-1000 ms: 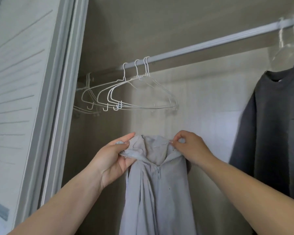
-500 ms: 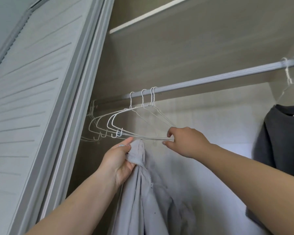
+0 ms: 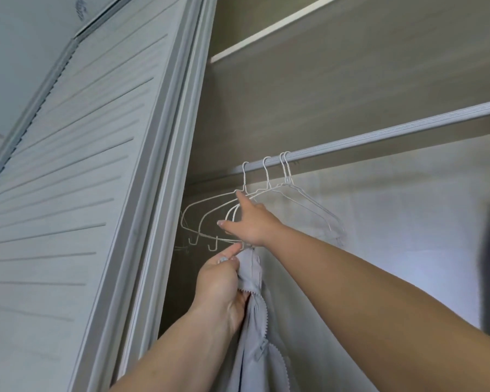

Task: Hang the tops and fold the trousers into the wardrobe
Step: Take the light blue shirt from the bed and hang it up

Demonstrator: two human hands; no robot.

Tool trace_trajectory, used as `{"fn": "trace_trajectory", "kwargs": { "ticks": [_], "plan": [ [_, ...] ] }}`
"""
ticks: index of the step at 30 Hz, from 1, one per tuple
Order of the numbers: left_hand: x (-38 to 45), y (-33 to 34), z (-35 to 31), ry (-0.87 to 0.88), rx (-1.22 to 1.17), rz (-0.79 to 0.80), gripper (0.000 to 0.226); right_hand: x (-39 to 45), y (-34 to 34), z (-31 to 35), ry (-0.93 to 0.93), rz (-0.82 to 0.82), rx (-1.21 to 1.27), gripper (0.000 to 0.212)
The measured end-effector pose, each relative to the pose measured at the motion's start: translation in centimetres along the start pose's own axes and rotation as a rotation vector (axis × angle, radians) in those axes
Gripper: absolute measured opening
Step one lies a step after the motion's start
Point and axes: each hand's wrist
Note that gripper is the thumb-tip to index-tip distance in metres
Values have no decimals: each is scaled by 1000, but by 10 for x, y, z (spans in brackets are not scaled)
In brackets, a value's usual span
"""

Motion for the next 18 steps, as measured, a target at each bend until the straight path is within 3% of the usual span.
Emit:
{"fn": "trace_trajectory", "kwargs": {
  "ticks": [9, 18],
  "plan": [
    [2, -1, 6, 12, 53, -41, 39, -8, 3, -7, -67, -222, -93, 47],
    [-17, 17, 6, -16, 27, -66, 36, -28, -20, -13, 23, -331, -55, 48]
  ]
}}
Point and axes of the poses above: each hand's wrist, its own x-axis towards the middle knuckle, its own y-axis out of the palm, z = x × y, and after that the axes turned 2 degrees about y, right-handed
